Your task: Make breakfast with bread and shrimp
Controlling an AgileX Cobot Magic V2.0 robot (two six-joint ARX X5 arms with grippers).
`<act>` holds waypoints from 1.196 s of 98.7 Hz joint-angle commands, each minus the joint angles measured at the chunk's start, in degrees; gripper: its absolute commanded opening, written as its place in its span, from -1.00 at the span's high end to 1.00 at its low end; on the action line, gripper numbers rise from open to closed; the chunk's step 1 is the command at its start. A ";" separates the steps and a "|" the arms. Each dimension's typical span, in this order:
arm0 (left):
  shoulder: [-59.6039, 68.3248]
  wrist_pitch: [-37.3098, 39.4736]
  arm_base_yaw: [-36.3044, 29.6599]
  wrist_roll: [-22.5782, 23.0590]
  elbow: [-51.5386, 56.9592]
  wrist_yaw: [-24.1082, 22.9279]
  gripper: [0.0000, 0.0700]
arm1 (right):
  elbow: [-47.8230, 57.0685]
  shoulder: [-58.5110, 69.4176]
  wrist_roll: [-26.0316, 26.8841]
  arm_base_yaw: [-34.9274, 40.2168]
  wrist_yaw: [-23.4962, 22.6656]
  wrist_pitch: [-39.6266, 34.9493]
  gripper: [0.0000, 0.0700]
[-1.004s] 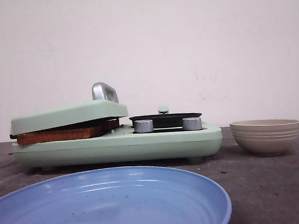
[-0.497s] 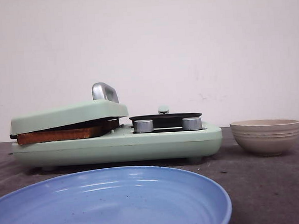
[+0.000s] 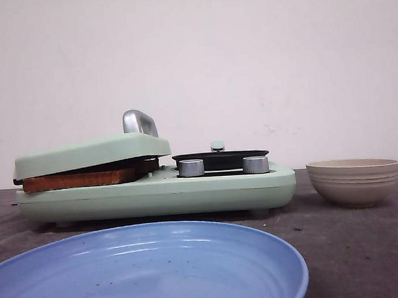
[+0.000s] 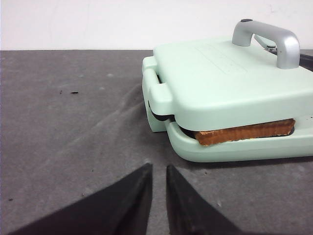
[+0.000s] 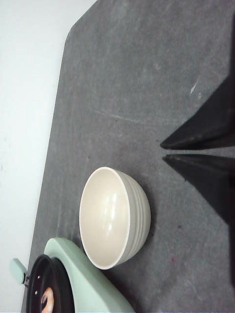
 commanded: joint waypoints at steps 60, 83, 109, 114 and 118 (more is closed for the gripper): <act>-0.02 -0.24 0.07 -0.31 -1.03 0.13 1.00 | -0.24 -0.04 -0.39 0.28 -1.75 4.46 0.99; -0.02 -0.24 0.07 -0.31 -1.03 0.13 1.00 | -0.24 -0.04 -0.39 0.28 -1.75 4.46 0.99; -0.02 -0.24 0.07 -0.31 -1.03 0.13 1.00 | -0.24 -0.04 -0.39 0.28 -1.75 4.46 0.99; -0.02 -0.24 0.07 -0.31 -1.03 0.13 1.00 | -0.24 -0.04 -0.39 0.28 -1.75 4.46 0.99; -0.02 -0.24 0.07 -0.31 -1.03 0.13 1.00 | -0.24 -0.04 -0.39 0.28 -1.75 4.46 0.99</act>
